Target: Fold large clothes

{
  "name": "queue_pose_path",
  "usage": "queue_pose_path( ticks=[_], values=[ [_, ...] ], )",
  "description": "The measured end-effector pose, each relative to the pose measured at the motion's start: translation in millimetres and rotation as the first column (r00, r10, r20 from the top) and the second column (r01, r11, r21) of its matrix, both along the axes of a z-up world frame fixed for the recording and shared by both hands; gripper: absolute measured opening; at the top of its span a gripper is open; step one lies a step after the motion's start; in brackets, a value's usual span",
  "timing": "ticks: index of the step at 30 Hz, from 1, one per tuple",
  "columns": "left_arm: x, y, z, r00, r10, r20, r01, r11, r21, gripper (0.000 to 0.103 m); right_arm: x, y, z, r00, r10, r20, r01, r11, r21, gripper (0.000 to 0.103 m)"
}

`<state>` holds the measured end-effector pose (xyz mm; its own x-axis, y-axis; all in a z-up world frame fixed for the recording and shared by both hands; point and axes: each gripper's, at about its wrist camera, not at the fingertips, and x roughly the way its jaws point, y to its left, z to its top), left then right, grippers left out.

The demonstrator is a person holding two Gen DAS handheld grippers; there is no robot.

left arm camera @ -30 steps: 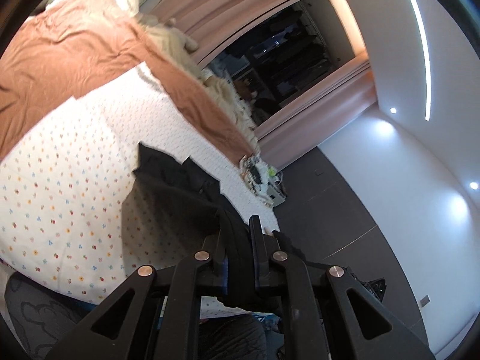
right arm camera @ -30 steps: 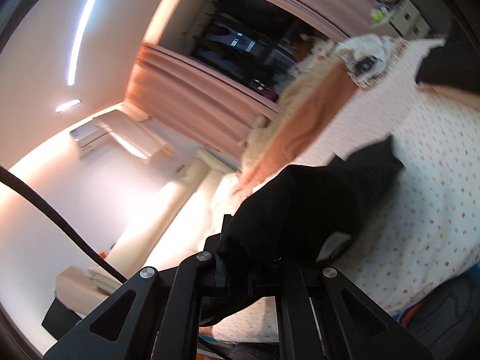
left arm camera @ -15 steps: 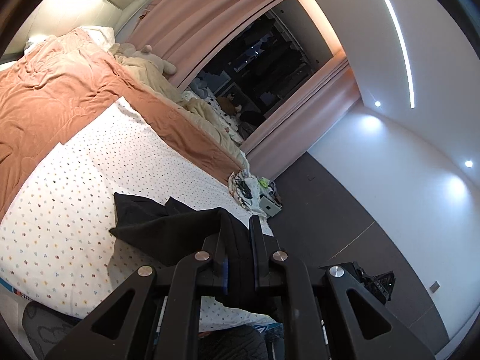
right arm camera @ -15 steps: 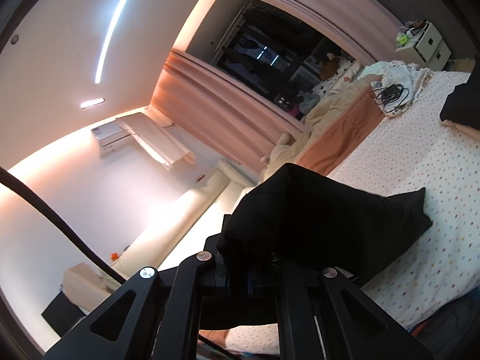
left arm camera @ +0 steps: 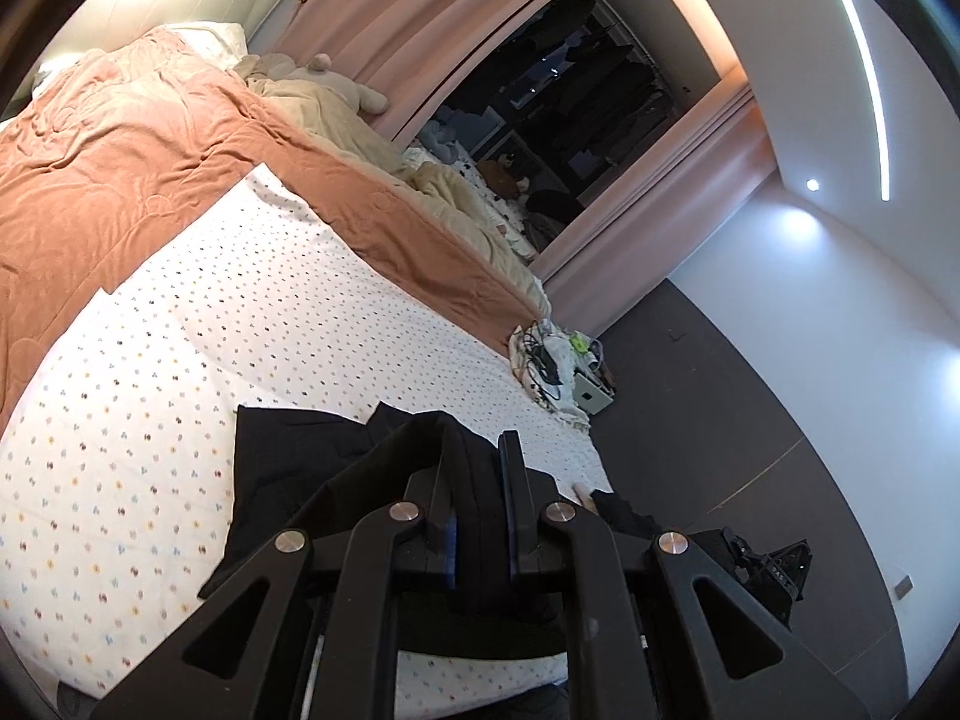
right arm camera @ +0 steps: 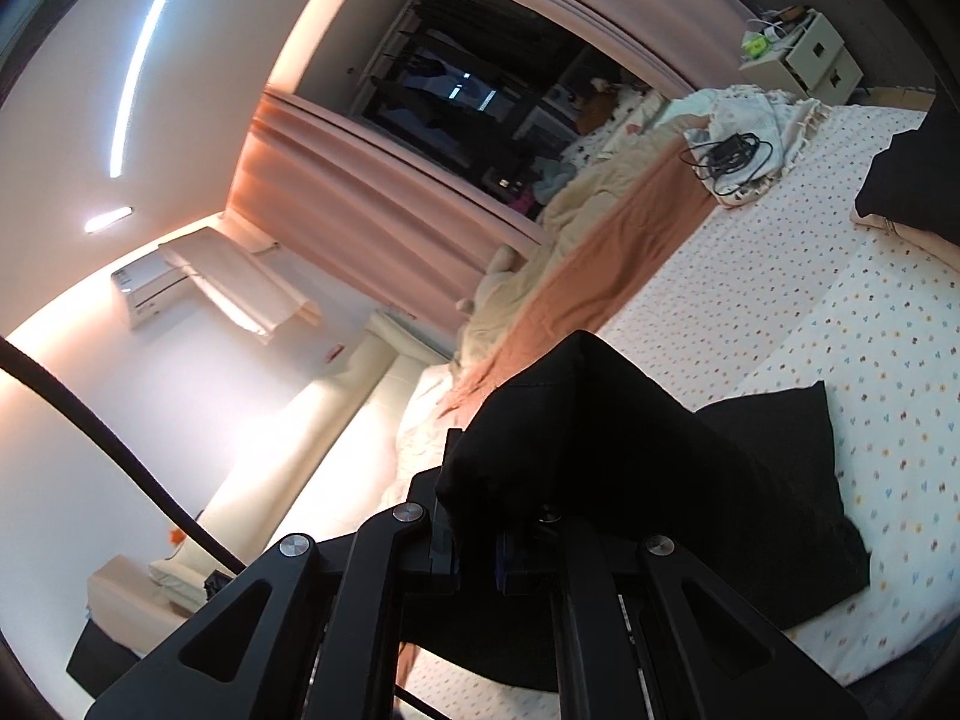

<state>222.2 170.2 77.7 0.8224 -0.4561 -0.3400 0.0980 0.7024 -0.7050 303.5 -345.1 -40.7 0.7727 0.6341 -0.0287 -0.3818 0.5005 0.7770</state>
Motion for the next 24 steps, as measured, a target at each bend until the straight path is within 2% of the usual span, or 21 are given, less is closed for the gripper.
queue_pose_path(
  ticks=[5, 9, 17, 24],
  values=[
    [47.7, -4.5, -20.4, 0.998, 0.002, -0.064, -0.002, 1.000, 0.012, 0.013, 63.0, 11.1, -1.5, 0.999, -0.012, -0.049, 0.011, 1.000, -0.022, 0.004],
    [81.7, -5.7, -48.8, 0.992, 0.005, -0.129, -0.004, 1.000, 0.003, 0.013, 83.2, 18.7, 0.3, 0.995, -0.020, -0.097, 0.019, 1.000, -0.012, 0.004],
    [127.9, 5.3, -109.3, 0.965, 0.039, -0.260, -0.045, 0.999, -0.018, 0.013, 133.4, 32.4, -26.1, 0.973, 0.001, -0.233, 0.000, 1.000, 0.003, 0.007],
    [163.0, 12.6, -125.1, 0.956, 0.058, -0.288, -0.069, 0.997, -0.028, 0.013, 171.9, 46.2, -22.4, 0.963, -0.004, -0.271, 0.001, 1.000, -0.012, 0.007]
  ],
)
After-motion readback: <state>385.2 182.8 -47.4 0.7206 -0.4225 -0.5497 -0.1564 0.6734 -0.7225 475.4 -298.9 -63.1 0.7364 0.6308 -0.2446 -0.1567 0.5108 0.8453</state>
